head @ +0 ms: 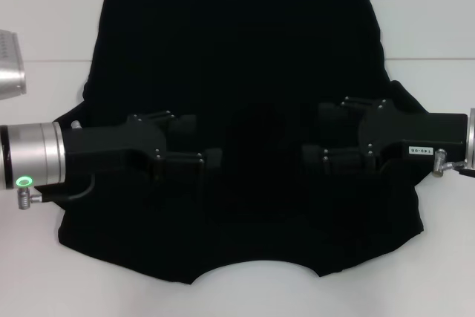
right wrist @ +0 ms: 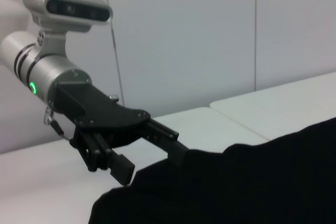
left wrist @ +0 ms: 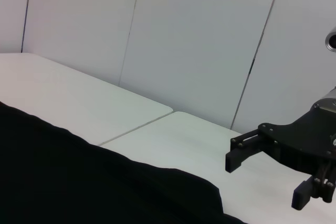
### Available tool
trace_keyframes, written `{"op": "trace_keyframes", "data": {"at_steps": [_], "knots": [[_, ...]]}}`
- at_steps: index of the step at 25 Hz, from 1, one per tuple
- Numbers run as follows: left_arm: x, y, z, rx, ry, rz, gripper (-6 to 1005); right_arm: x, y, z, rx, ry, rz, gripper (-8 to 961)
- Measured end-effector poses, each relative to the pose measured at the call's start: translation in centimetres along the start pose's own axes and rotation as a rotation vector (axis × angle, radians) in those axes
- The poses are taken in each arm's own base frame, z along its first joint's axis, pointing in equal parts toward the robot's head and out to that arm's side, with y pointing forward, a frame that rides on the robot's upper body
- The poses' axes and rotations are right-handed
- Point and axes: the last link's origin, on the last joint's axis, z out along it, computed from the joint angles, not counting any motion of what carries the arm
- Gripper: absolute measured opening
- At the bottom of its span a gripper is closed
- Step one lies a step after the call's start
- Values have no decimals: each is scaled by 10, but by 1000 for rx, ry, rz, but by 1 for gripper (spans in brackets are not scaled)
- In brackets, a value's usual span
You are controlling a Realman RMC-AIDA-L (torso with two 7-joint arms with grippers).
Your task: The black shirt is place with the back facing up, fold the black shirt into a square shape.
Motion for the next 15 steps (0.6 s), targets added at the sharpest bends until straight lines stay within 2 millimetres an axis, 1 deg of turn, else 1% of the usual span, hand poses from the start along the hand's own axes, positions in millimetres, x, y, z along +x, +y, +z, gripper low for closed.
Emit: {"op": "trace_keyframes", "data": {"at_steps": [3,7,10,15], "knots": [[0,-6,-2,38,-1,-22,911,-1,-1,-1,16,-26,13,914],[1,-26,-10,173,14,-128,911,-2,-4,-3,60,-75,46,914],[1,-36,-17,241,30,-174,910,-1,-8,-3,108,-110,64,914],[3,-53,-39,365,93,-275,910,-1,-12,2,154,-135,89,914]]}}
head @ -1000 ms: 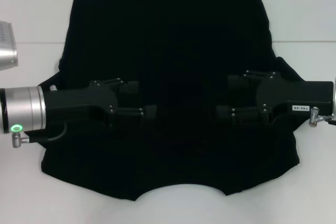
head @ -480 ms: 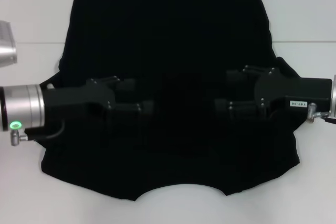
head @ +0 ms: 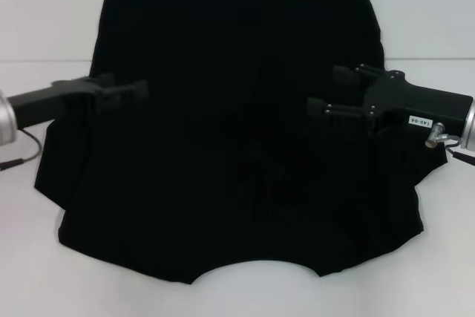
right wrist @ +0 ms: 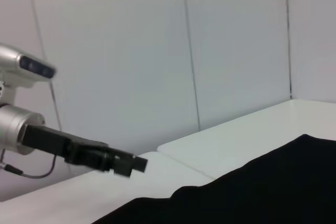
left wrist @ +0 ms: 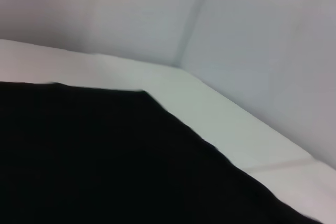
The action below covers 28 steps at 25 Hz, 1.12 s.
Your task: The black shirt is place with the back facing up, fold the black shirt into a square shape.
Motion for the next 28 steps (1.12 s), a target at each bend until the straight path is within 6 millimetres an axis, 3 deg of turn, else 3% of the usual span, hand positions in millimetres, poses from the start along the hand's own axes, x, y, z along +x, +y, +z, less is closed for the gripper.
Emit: {"op": "trace_keyframes", "data": {"at_steps": [14,21,28], "knots": [[7,-41,-41,302,-115,-204,910,0,5,11,-36,-5,36,915],[3,-48,-45,412,-236,-271,911,-1,9,15,-60,7,42,915],[0,-46,-32,463,-351,-267,909,-6,9,19,-74,13,27,915]]}}
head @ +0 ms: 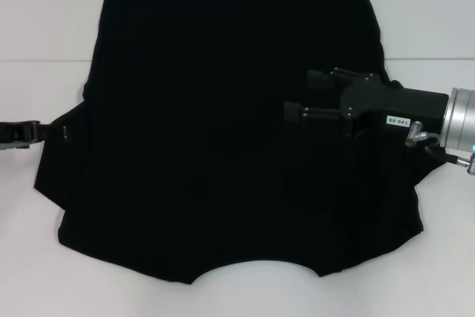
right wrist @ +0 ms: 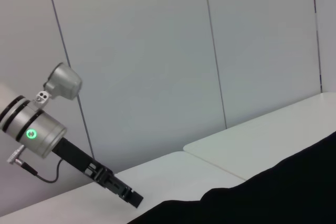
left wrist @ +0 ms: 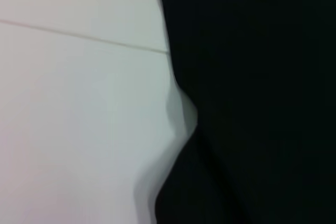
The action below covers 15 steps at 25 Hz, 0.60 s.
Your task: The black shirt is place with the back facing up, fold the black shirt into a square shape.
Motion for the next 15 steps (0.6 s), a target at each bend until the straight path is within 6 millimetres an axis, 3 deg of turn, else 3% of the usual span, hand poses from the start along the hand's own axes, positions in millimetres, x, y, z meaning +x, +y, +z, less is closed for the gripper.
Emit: {"op": "trace_keyframes", "data": {"at_steps": [6,15], "knots": [[-3,5,13,10,-16,-4,908,-2,0,1,-2,2,-6,915],[-5,0,16,40,-5,-14,909,1,0,0,3,1,-3,915]]}}
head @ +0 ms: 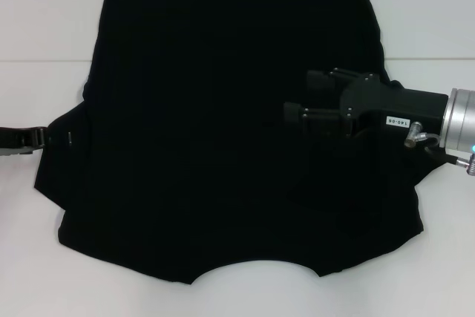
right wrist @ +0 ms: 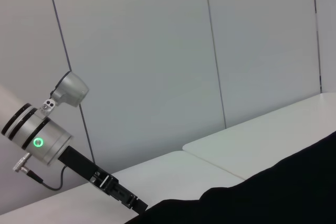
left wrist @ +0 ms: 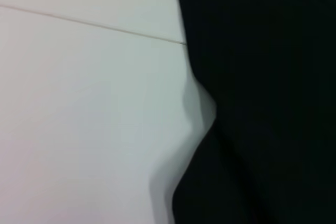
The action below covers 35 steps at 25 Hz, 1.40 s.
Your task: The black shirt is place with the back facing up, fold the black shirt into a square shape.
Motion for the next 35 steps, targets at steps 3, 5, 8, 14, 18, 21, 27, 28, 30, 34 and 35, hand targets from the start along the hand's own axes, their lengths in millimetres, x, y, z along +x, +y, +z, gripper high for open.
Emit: {"op": "trace_keyframes", "data": {"at_steps": [3,5,8,14,18,21,27,28,30,34,35], "knots": [[-3,-2,3,13,-3,-6,908,1,0,0,1,0,1,915],[-4,-2,5,16,-9,-8,907,1,0,0,1,0,1,915],[-5,-2,7,18,-10,-9,906,1,0,0,1,0,2,915],[-7,-3,7,22,-11,-13,904,1,0,0,2,0,2,915],[-9,-3,9,20,-17,-14,904,1,0,0,2,0,2,915],[-10,-3,9,20,-18,-11,904,1,0,0,2,0,2,915],[-11,-4,9,20,-22,-10,904,1,0,0,3,1,2,915],[-11,-4,10,19,-24,-11,904,1,0,0,3,1,1,915],[-12,-3,10,18,-27,-12,905,1,0,0,4,1,1,915],[-13,-3,11,15,-30,-11,905,1,0,0,4,0,-1,915],[-13,-3,11,14,-31,-11,905,1,0,0,4,0,-1,915]]}}
